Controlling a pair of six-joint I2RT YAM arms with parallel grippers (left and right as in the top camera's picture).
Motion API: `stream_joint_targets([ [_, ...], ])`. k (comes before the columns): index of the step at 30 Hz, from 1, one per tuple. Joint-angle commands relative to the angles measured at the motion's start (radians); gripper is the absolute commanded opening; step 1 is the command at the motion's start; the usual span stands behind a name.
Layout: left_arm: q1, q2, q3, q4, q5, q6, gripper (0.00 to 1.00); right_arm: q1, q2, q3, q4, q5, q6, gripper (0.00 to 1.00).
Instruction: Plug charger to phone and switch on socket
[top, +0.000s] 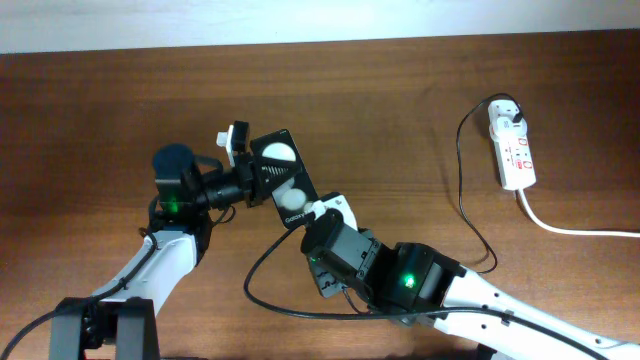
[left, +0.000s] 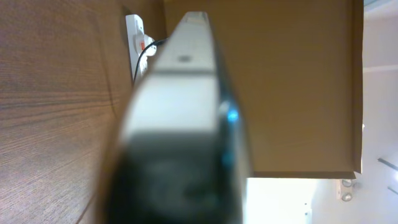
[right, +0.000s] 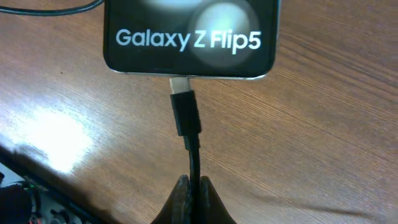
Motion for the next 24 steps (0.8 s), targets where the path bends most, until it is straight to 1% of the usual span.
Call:
stream_joint_targets([
  [1,-0.023,0.007,0.007,0.003,0.02,0.028,0.0,-0.01,0.003,0.012,0.005,0.035,-0.001,0.04],
  [8,-0.023,0.007,0.007,0.002,-0.047,0.027,0.0,-0.009,0.003,0.012,-0.052,0.012,0.007,0.04],
  [15,-0.023,0.007,0.007,0.002,-0.072,0.028,0.0,-0.009,0.003,0.012,-0.04,0.013,0.011,0.04],
  [19,-0.023,0.007,0.007,0.002,-0.069,0.029,0.0,-0.009,0.003,0.012,-0.035,0.066,0.011,0.04],
  [24,-0.023,0.007,0.007,0.002,-0.069,0.035,0.0,-0.009,0.003,0.012,-0.026,0.068,0.01,0.04],
])
